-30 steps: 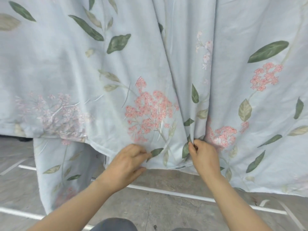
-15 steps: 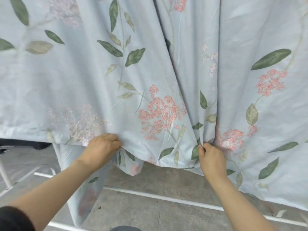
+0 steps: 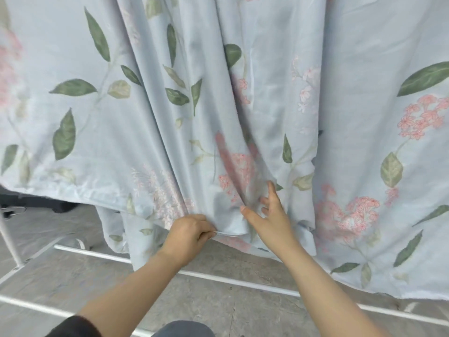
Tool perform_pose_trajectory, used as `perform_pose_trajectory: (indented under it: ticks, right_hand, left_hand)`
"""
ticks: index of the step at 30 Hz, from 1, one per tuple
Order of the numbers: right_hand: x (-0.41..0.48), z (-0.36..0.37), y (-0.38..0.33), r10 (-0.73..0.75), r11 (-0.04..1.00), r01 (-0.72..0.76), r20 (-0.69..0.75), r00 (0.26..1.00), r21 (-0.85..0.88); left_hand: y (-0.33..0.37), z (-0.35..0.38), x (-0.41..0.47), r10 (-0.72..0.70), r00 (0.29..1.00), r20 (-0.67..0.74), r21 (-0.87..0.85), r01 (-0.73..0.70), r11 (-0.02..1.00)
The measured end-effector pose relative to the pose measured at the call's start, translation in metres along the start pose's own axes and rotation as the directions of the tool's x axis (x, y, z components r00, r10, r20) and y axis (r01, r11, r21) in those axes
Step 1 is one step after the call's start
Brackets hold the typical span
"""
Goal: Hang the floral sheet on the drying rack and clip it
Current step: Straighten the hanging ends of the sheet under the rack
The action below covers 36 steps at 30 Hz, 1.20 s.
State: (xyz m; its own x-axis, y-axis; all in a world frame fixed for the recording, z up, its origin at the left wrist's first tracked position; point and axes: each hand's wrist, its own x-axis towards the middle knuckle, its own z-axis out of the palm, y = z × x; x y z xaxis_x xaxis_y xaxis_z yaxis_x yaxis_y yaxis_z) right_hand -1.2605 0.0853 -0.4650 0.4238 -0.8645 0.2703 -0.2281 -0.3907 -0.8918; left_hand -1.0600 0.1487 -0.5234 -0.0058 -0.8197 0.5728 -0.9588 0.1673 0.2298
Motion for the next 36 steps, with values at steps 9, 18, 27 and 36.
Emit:
perform_pose_trajectory:
  ticks: [9, 18, 27, 36]
  right_hand:
    - [0.008, -0.001, 0.017, -0.045, 0.998, 0.044, -0.017, 0.999, -0.054]
    - [0.008, 0.001, 0.01, -0.112, 0.98, 0.136, 0.162, 0.98, -0.148]
    - [0.016, -0.002, 0.013, -0.29, 0.89, 0.241, -0.072, 0.954, -0.388]
    - [0.015, 0.016, 0.001, -0.299, 0.903, 0.282, -0.004, 0.954, -0.325]
  left_hand:
    - [0.034, 0.043, -0.001, -0.026, 1.0, 0.005, -0.179, 0.026, 0.983]
    - [0.045, 0.061, -0.004, -0.024, 0.999, 0.043, -0.231, 0.033, 0.972]
    - [0.036, 0.049, -0.013, -0.017, 0.996, 0.089, -0.323, 0.045, 0.945]
    - [0.037, 0.052, -0.015, -0.015, 0.997, 0.07, -0.323, 0.037, 0.946]
